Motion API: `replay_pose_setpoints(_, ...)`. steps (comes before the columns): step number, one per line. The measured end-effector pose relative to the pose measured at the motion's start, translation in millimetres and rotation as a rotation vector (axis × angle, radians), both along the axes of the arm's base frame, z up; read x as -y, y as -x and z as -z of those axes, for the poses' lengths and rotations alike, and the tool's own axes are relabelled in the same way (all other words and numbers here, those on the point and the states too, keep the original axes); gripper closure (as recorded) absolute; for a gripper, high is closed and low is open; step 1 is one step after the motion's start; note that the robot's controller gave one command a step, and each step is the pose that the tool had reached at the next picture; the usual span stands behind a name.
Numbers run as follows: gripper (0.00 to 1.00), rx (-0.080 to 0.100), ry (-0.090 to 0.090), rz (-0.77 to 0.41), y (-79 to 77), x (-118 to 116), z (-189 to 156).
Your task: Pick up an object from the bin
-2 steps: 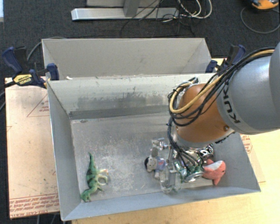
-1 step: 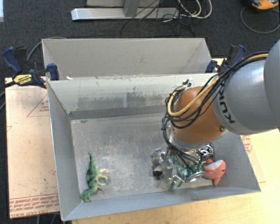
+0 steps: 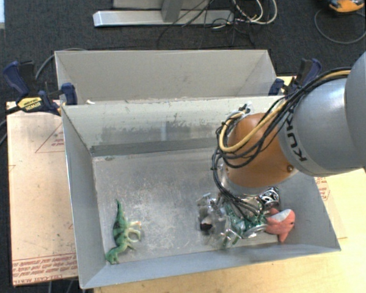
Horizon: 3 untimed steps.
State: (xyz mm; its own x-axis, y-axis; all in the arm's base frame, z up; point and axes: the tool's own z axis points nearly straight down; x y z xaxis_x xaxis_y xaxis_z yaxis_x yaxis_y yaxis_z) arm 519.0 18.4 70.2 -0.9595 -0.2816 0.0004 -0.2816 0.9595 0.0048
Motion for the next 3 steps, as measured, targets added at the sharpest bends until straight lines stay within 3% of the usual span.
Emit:
replay_pose_setpoints(1,1.0,-0.004,0.0,-0.02,-3.0,6.3,-68.4)
replay_pose_setpoints(2,1.0,0.008,-0.001,0.002,-16.0,31.4,-39.4)
replay_pose_setpoints(3,1.0,0.005,-0.001,-0.005,-12.0,11.6,-233.4)
